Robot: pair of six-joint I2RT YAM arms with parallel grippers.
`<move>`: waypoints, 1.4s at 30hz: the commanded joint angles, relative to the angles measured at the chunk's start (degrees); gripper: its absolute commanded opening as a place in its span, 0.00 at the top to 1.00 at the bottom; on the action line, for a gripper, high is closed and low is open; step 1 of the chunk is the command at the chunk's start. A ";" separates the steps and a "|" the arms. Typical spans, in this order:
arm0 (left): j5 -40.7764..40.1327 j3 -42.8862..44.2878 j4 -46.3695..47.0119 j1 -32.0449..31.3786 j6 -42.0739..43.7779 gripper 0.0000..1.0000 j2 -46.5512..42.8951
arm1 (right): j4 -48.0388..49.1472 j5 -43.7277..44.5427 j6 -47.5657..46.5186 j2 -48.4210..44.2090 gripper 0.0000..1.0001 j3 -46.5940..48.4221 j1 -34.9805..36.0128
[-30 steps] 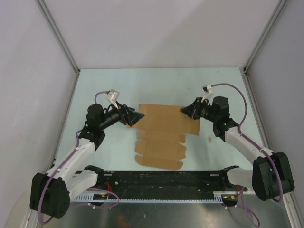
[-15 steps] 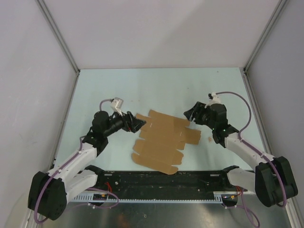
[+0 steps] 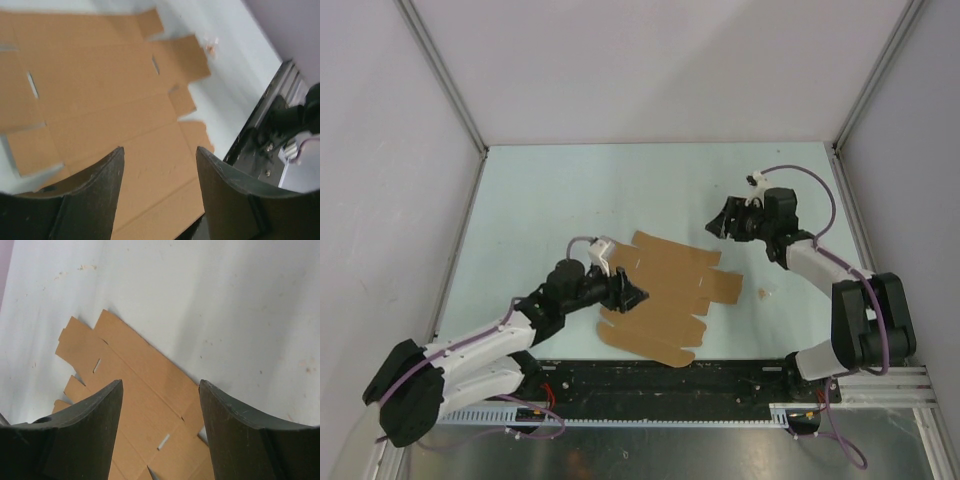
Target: Fold the paper box
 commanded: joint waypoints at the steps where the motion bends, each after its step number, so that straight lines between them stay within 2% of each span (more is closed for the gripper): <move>1: -7.14 -3.76 -1.38 -4.02 -4.55 0.37 1.03 | -1.30 -7.02 -6.36 4.72 0.33 6.93 0.22; 7: -11.27 -6.05 -1.64 -8.41 -8.77 0.48 2.17 | -7.63 -9.23 -11.37 15.96 0.32 18.01 0.22; 9: -11.98 -5.79 -1.99 -9.38 -8.86 0.54 4.45 | -12.64 -7.84 -11.81 18.43 0.32 20.99 0.22; 17: -12.42 -3.59 -2.08 -10.70 -9.39 0.81 12.10 | -17.39 -2.47 -11.81 23.36 0.36 21.97 0.14; 28: -14.97 -2.89 -3.04 -10.79 -9.12 0.85 15.35 | -26.79 2.81 -10.06 23.45 0.43 21.97 0.22; 34: -15.32 -2.53 -3.92 -10.79 -9.12 0.87 15.62 | -28.47 -2.89 -9.09 24.50 0.47 21.71 -0.22; 42: -16.11 -2.53 -4.45 -10.79 -9.12 0.87 15.09 | -29.26 -4.49 -8.21 24.07 0.51 20.22 -0.39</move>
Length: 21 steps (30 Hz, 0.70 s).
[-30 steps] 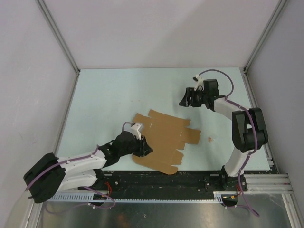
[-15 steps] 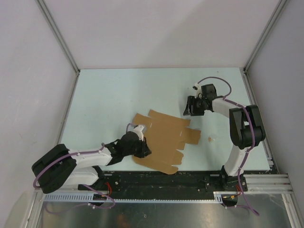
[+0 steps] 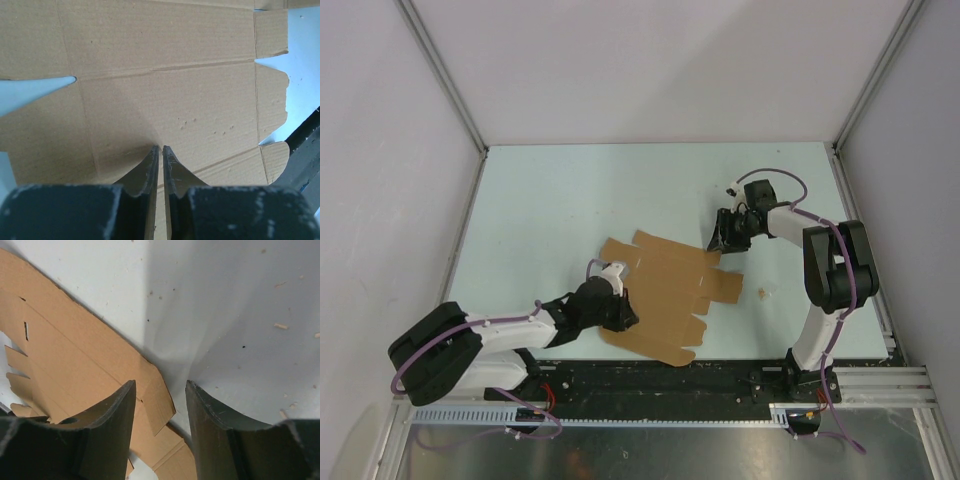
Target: Fold the paper box
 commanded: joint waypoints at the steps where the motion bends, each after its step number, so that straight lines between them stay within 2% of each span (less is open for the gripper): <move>1: -2.72 1.38 -1.72 -0.14 -0.62 0.87 0.25 | -0.67 -2.32 1.10 0.48 0.52 -0.22 -0.22; 11: -3.42 1.64 -2.78 -0.14 -1.06 0.88 -0.97 | 3.28 -3.64 2.95 1.45 0.60 -2.77 -0.22; 16: -3.51 2.08 -4.18 -0.06 -1.06 0.88 -2.47 | 4.69 -4.00 3.03 0.84 0.74 -3.21 0.05; 21: -7.63 3.57 -8.04 -0.06 -1.41 0.88 -5.36 | 5.13 -4.52 2.51 -1.18 0.85 -3.91 0.84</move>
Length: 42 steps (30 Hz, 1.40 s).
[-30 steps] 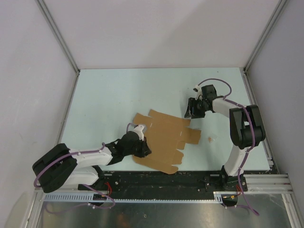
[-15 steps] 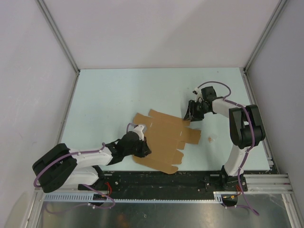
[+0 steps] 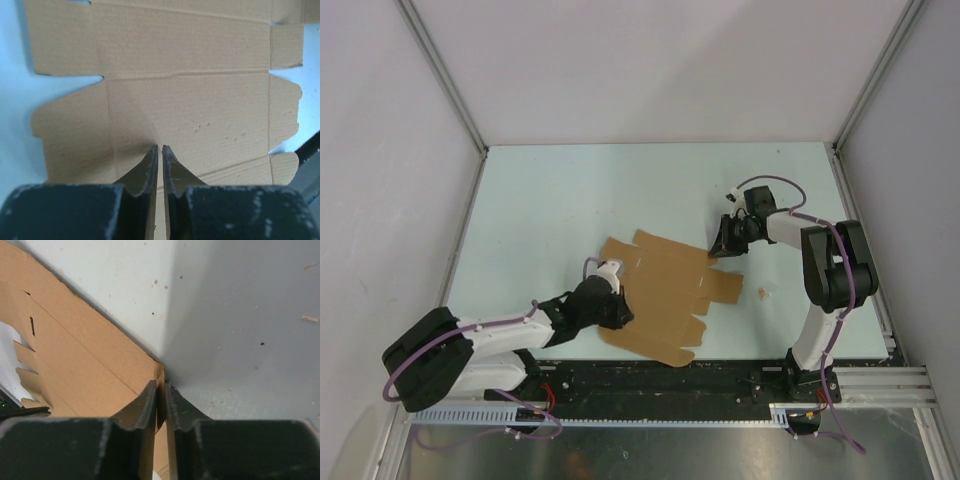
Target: Fold the paper box
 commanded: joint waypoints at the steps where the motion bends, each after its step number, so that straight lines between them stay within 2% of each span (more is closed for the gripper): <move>1: -4.45 3.57 -4.38 -0.01 -1.08 0.87 -3.45 | 1.53 -1.18 -0.27 -2.39 0.88 -0.65 0.82; 3: -5.15 4.28 -5.17 -0.01 -1.08 0.85 -4.59 | 1.79 -1.35 -0.79 -3.44 0.92 -1.18 1.16; 6: -6.55 5.68 -6.66 0.34 -1.35 0.73 -7.14 | 2.32 -0.39 -1.76 -6.43 1.00 -2.32 1.78; 7: -8.47 6.91 -8.06 0.51 -2.13 0.54 -8.88 | 2.75 0.13 -2.02 -7.48 1.00 -2.76 2.04; 9: -13.47 8.32 -12.53 0.60 -1.71 0.42 -11.00 | 3.02 1.97 -3.25 -10.64 1.00 -3.82 3.27; 10: -14.63 9.54 -13.51 0.78 -1.35 0.30 -13.45 | 3.28 2.68 -3.69 -11.70 1.00 -4.08 3.97; 11: -15.34 10.16 -14.13 1.04 -0.65 0.23 -14.95 | 3.46 4.08 -4.13 -12.84 1.00 -4.43 4.68; 13: -15.87 12.00 -15.36 2.70 1.63 0.11 -17.24 | 4.42 5.67 -5.10 -16.62 1.00 -5.66 6.69; 14: -15.79 12.63 -15.80 3.41 2.51 0.09 -19.43 | 4.95 6.37 -5.19 -18.20 1.00 -6.19 7.40; 19: -11.05 17.71 -16.34 10.34 10.49 0.07 -23.57 | 11.71 6.56 -5.81 -28.20 1.00 -12.32 10.31; 25: -4.55 23.87 -16.51 16.14 20.43 0.09 -23.41 | 19.10 2.52 -7.03 -38.77 1.00 -19.19 10.57; 30: 8.43 24.59 -16.51 22.73 19.84 0.17 -21.30 | 19.89 -2.31 -7.57 -45.45 1.00 -20.96 10.66; 34: 15.30 24.24 -15.72 24.95 19.48 0.22 -18.84 | 22.61 -6.09 -5.63 -48.71 1.00 -22.01 10.57; 37: 18.91 23.62 -14.32 25.39 19.66 0.20 -18.13 | 24.99 -8.73 -3.44 -49.41 1.00 -22.01 10.48; 42: 20.51 22.92 -12.64 26.26 19.40 0.18 -19.88 | 27.45 -11.55 -1.41 -49.68 1.00 -22.01 9.96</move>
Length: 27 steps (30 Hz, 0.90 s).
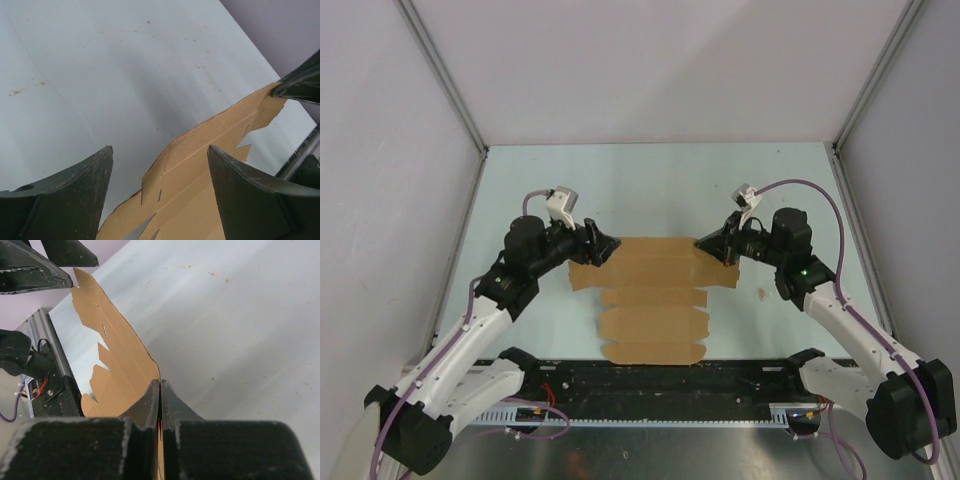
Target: Fold the paper box
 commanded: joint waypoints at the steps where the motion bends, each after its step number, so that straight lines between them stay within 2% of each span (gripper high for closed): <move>1: 5.86 -0.27 3.51 1.24 1.12 0.18 -1.81 | 5.38 -4.03 2.76 -1.24 1.00 -0.13 -0.58; 15: 9.56 -4.40 6.58 1.86 -1.16 0.46 -2.69 | 6.26 -4.73 4.26 -1.59 1.00 -0.13 -2.34; 16: 9.48 -4.41 7.02 1.86 -1.16 0.49 -2.25 | 6.43 -4.73 4.43 -1.68 1.00 -0.13 -2.25; 17: 9.74 -4.23 7.03 1.86 -1.25 0.58 -1.99 | 6.52 -4.82 4.43 -1.77 1.00 -0.13 -2.34; 20: 9.74 -3.79 6.94 1.86 -1.78 0.71 -1.20 | 6.26 -5.17 4.43 -1.77 1.00 -0.13 -2.42; 25: 9.39 -3.44 9.40 1.86 -2.04 0.76 -1.11 | 5.12 -5.26 3.91 -2.03 1.00 -0.13 -2.25; 27: 9.30 -3.18 9.57 1.86 -1.95 0.82 -0.76 | 4.94 -5.26 3.82 -2.21 1.00 -0.05 -2.34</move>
